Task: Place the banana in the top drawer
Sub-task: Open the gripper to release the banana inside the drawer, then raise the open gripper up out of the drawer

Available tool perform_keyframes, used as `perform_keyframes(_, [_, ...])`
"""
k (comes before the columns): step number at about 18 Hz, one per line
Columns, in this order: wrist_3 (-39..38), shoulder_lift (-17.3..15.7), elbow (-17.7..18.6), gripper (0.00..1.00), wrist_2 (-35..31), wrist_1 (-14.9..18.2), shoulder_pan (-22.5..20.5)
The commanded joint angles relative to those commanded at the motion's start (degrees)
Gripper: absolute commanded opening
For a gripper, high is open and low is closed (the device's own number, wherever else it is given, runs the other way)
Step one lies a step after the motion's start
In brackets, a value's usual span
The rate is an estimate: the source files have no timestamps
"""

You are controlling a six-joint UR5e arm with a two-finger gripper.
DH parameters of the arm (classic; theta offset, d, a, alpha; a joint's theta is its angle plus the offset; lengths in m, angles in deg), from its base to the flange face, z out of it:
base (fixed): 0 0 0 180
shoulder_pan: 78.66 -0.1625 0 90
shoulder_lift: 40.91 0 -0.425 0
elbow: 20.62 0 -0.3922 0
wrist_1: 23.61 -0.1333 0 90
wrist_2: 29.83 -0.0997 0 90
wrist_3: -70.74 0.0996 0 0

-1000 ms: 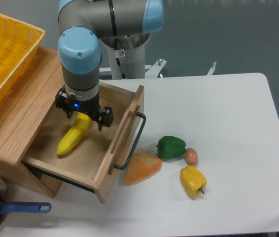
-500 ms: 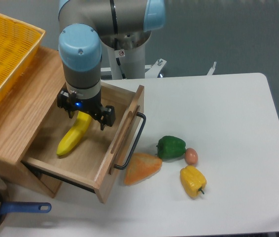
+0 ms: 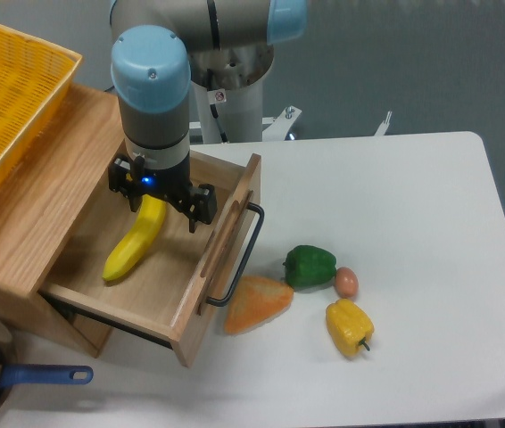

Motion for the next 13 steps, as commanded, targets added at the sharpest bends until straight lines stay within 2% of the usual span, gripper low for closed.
perform_keyframes(5, [4.57,-2.99,0.79,1.00,-0.09,0.70,-2.63])
perform_keyframes(10, [9.14,-4.66,1.23,1.00,-0.18,2.81,-4.66])
perform_keyframes(13, [12.04,-5.72,2.63,1.00,-0.26,2.81,-5.80])
